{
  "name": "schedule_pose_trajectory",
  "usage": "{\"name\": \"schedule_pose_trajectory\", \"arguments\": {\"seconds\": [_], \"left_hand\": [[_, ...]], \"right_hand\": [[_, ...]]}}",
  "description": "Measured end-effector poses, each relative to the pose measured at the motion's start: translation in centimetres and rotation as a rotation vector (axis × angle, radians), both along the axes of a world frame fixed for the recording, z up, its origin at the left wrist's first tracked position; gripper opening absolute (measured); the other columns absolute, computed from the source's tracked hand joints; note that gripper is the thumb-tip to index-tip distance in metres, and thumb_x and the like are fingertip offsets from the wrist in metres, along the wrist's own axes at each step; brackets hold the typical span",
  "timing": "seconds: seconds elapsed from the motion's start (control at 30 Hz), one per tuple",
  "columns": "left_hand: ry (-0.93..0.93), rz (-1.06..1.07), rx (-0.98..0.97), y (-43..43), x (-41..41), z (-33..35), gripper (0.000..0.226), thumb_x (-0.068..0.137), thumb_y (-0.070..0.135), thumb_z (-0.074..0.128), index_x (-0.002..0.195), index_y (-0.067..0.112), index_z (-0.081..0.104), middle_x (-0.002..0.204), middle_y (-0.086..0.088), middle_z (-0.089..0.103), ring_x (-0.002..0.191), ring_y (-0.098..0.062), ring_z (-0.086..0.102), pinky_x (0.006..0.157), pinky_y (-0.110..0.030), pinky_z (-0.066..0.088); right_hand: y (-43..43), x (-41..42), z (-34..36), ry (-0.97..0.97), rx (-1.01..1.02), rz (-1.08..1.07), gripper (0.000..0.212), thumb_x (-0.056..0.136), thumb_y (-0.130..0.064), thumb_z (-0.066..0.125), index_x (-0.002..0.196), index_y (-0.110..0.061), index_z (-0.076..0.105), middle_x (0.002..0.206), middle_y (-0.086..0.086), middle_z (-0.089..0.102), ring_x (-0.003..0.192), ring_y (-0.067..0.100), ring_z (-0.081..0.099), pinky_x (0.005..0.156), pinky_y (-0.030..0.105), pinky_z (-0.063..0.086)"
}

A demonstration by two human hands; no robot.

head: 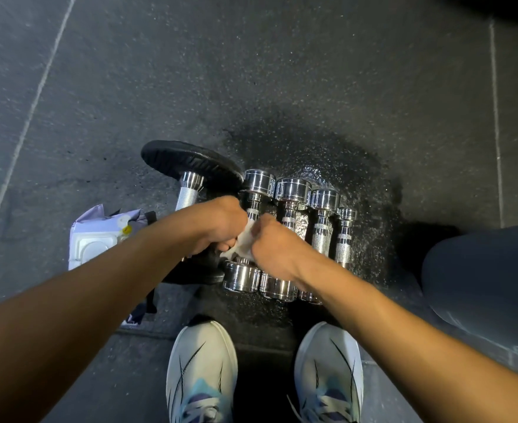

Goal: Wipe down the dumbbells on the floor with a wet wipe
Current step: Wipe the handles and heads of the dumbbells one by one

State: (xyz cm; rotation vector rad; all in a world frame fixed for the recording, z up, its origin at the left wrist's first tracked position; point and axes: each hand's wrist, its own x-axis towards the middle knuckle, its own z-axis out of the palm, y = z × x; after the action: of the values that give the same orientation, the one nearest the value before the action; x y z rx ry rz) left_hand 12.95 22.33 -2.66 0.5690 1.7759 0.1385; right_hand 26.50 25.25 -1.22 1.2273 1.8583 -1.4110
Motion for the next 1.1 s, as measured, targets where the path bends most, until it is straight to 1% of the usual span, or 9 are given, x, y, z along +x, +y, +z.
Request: {"name": "schedule_pose_trajectory", "arguments": {"seconds": [0.07, 0.17, 0.33, 0.4, 0.47, 0.67, 0.8, 0.87, 1.1], "left_hand": [[-0.011, 0.106, 0.06, 0.3, -0.3, 0.0, 0.026, 0.093, 0.002, 0.036, 0.105, 0.006, 0.058, 0.079, -0.016, 0.062, 0.071, -0.024, 0.057, 0.073, -0.041, 0.055], [-0.024, 0.156, 0.081, 0.5, -0.3, 0.2, 0.026, 0.095, 0.002, 0.038, 0.108, 0.009, 0.059, 0.094, -0.017, 0.068, 0.084, -0.025, 0.064, 0.093, -0.046, 0.058], [0.011, 0.29, 0.217, 1.1, -0.2, 0.1, 0.019, 0.096, -0.002, 0.042, 0.102, 0.0, 0.061, 0.092, -0.013, 0.064, 0.091, -0.029, 0.062, 0.093, -0.045, 0.056], [0.003, 0.369, 0.269, 1.3, 0.1, -0.1, 0.026, 0.097, -0.004, 0.042, 0.114, -0.009, 0.06, 0.083, -0.007, 0.058, 0.091, -0.028, 0.059, 0.093, -0.046, 0.054], [0.003, 0.401, 0.265, 1.1, 0.6, -0.3, 0.024, 0.094, -0.004, 0.042, 0.11, -0.004, 0.06, 0.087, -0.007, 0.058, 0.095, -0.029, 0.061, 0.093, -0.045, 0.053], [0.027, 0.165, 0.131, -0.3, 1.2, -0.3, 0.031, 0.085, 0.008, 0.047, 0.115, 0.01, 0.058, 0.104, -0.011, 0.062, 0.099, -0.028, 0.061, 0.093, -0.047, 0.053], [-0.012, -0.159, 0.015, -0.8, 0.6, 0.1, 0.01, 0.079, 0.012, 0.052, 0.077, 0.01, 0.062, 0.074, -0.009, 0.061, 0.073, -0.024, 0.059, 0.074, -0.035, 0.05], [-0.033, -0.348, -0.03, -0.7, 0.4, 0.3, 0.022, 0.086, 0.006, 0.058, 0.064, 0.01, 0.058, 0.062, -0.006, 0.054, 0.064, -0.021, 0.048, 0.063, -0.032, 0.039], [0.059, -0.689, -0.036, -0.1, 0.7, 0.9, 0.03, 0.098, 0.016, 0.053, 0.068, 0.011, 0.054, 0.066, -0.002, 0.05, 0.062, -0.014, 0.042, 0.052, -0.024, 0.033]], "right_hand": [[0.7, 0.2, -0.2, 0.061, 0.018, -0.128, 0.045, 0.101, -0.001, 0.044, 0.143, -0.013, 0.036, 0.091, 0.001, 0.06, 0.065, 0.01, 0.053, 0.044, 0.02, 0.04], [1.5, 0.2, -0.7, 0.091, 0.003, -0.274, 0.04, 0.1, 0.001, 0.041, 0.135, -0.018, 0.038, 0.078, -0.002, 0.053, 0.057, 0.01, 0.044, 0.04, 0.022, 0.03], [1.2, -0.1, -1.0, 0.2, -0.011, -0.497, 0.041, 0.096, 0.004, 0.042, 0.129, -0.02, 0.038, 0.114, 0.018, 0.069, 0.067, 0.014, 0.05, 0.049, 0.03, 0.035], [1.1, -0.2, -1.0, 0.238, -0.018, -0.555, 0.039, 0.095, 0.004, 0.043, 0.125, -0.021, 0.037, 0.119, 0.022, 0.068, 0.072, 0.017, 0.05, 0.051, 0.033, 0.035], [0.7, -0.2, -1.1, 0.245, -0.018, -0.533, 0.04, 0.096, 0.003, 0.044, 0.128, -0.02, 0.035, 0.12, 0.021, 0.067, 0.075, 0.019, 0.052, 0.056, 0.035, 0.039], [-0.8, 0.9, -0.3, 0.141, 0.092, -0.173, 0.04, 0.103, -0.004, 0.041, 0.141, -0.014, 0.033, 0.11, 0.007, 0.066, 0.078, 0.022, 0.068, 0.059, 0.042, 0.058], [-1.6, 1.3, 0.5, 0.048, 0.098, 0.057, 0.036, 0.105, -0.011, 0.042, 0.141, -0.008, 0.037, 0.108, 0.007, 0.065, 0.084, 0.019, 0.065, 0.066, 0.031, 0.056], [-1.8, 1.2, 0.8, 0.018, 0.099, 0.134, 0.038, 0.105, -0.012, 0.041, 0.142, -0.009, 0.038, 0.115, 0.011, 0.064, 0.094, 0.024, 0.065, 0.076, 0.035, 0.057], [-1.7, 1.1, 0.9, -0.022, 0.131, 0.268, 0.032, 0.103, -0.014, 0.042, 0.135, -0.01, 0.048, 0.115, 0.011, 0.063, 0.096, 0.026, 0.064, 0.077, 0.035, 0.055]]}}
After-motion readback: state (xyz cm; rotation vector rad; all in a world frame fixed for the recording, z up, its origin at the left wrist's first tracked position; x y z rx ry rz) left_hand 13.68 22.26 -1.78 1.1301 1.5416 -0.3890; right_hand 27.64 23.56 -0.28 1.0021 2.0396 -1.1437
